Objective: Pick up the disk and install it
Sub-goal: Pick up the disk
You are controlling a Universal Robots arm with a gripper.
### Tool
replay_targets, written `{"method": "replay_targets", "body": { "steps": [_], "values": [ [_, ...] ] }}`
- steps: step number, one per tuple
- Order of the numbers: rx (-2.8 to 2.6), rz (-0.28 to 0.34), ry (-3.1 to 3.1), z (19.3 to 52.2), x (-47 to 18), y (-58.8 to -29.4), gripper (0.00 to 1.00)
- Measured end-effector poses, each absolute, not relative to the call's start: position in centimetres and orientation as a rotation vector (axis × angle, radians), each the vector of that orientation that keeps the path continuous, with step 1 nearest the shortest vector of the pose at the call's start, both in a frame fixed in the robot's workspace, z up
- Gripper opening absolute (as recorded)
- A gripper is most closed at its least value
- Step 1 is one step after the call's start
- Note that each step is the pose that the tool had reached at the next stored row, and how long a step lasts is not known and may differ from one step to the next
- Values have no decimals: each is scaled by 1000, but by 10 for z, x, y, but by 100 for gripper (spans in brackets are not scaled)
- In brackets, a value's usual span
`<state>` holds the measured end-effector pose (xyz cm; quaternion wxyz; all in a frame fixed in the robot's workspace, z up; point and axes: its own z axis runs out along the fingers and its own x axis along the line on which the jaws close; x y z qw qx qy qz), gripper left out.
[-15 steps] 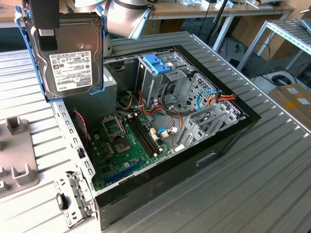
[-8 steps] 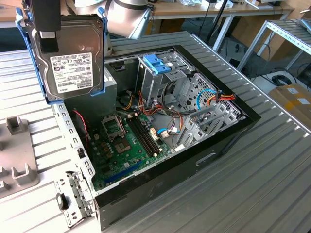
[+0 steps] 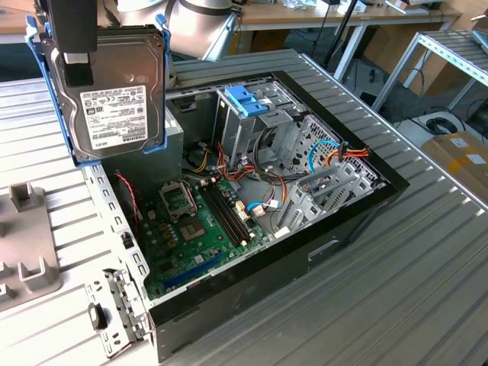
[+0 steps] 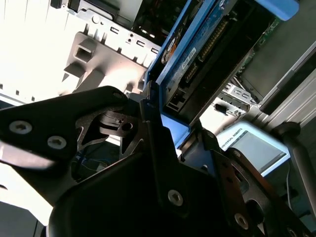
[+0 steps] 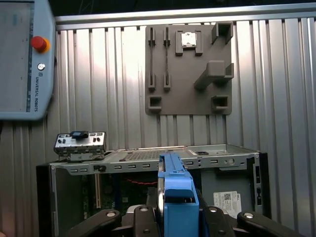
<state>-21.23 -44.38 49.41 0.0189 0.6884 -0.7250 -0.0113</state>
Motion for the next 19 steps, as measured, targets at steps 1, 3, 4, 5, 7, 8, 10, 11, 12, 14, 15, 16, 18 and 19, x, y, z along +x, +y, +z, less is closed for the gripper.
{"method": "replay_targets", "body": {
  "steps": [1,3,4,5,7,8,10,11,12,14,15,16,18,19],
  "values": [
    [2137,-35,-2250,494,-212,-445,37],
    [2137,-35,-2251,494,-212,-446,37],
    [2137,-35,-2251,494,-212,-447,37],
    [2137,-35,-2251,494,-212,-447,37],
    [2137,-35,-2251,494,-212,-448,37],
    [2137,-35,-2250,494,-212,-448,37],
    [2137,-35,-2251,494,-212,-450,37],
    [2137,-35,-2250,494,-212,-450,37],
    [2137,-35,-2250,494,-212,-451,37],
    [2137,-35,-2251,494,-212,-452,37],
    [2137,-35,-2250,494,-212,-453,37],
    [2137,-35,-2251,493,-212,-453,37],
    [2137,-35,-2251,493,-212,-454,37],
    [2137,-35,-2251,493,-212,-455,37]
  ]
}}
